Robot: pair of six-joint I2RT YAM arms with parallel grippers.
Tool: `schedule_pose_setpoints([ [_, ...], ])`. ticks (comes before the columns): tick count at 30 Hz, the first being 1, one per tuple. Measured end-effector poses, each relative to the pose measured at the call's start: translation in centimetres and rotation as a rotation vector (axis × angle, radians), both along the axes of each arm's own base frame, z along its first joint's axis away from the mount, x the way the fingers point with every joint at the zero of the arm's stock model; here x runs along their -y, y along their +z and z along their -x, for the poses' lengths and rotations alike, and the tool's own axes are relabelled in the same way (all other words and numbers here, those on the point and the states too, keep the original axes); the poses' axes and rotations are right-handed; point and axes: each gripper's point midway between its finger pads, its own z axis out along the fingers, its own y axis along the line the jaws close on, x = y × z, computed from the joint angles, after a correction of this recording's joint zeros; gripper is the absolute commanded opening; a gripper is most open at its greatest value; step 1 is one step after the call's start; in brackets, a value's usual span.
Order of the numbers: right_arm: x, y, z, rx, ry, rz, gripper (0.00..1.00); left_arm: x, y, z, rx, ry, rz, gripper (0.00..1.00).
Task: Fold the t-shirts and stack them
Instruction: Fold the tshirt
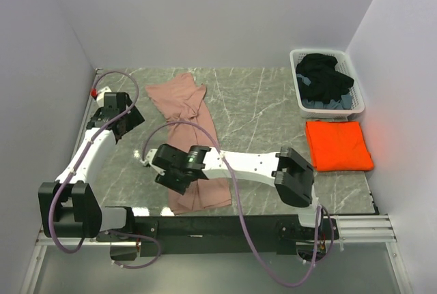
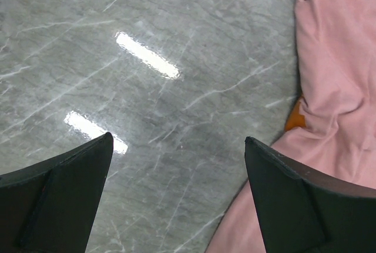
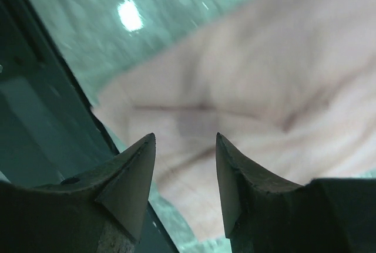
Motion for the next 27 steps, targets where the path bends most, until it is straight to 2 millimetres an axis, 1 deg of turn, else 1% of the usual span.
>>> schedule_pose_setpoints([
  [3,-1.7,-0.4,0.7,-0.004,0.038,-0.011,0.51,-0.5,-0.5,0.1,-0.016,0.017,-0.006,0.99],
  [7,-2.2,-2.2,2.6,-0.023,0.097,0.033,0.49,-0.8,-1.0,0.2,-0.034,0.028,-0.007,0.99],
  [11,-2.6,-4.1,4.1,-0.036,0.14,0.083,0.47,-1.4,-1.0,0.2,-0.036,0.045,-0.006,0.99],
  [14,-2.7,-5.2,4.3,-0.026,0.154,0.11,0.45,-1.6,-1.0,0.3,-0.036,0.051,-0.006,0.98],
  [16,-2.4,-5.6,4.2,-0.014,0.153,0.132,0.45,-1.6,-1.0,0.3,-0.036,0.051,-0.005,0.98],
  [19,-2.0,-5.6,3.8,0.024,0.142,0.158,0.4,-1.5,-1.0,0.3,-0.036,0.047,-0.001,0.98],
  [22,-1.9,-5.5,3.2,0.059,0.129,0.173,0.34,-1.4,-1.0,0.2,-0.036,0.044,0.002,0.98],
  [23,-1.8,-5.4,3.2,0.067,0.127,0.176,0.28,-1.4,-1.0,0.2,-0.036,0.043,0.003,0.98],
  [25,-1.7,-5.4,3.0,0.08,0.123,0.183,0.23,-1.4,-1.0,0.2,-0.036,0.042,0.006,0.98],
  [26,-1.7,-5.4,3.0,0.085,0.122,0.185,0.16,-1.4,-1.0,0.2,-0.036,0.042,0.006,0.98],
  [27,-1.7,-5.4,3.0,0.089,0.123,0.187,0.13,-1.4,-1.0,0.2,-0.036,0.042,0.006,0.98],
])
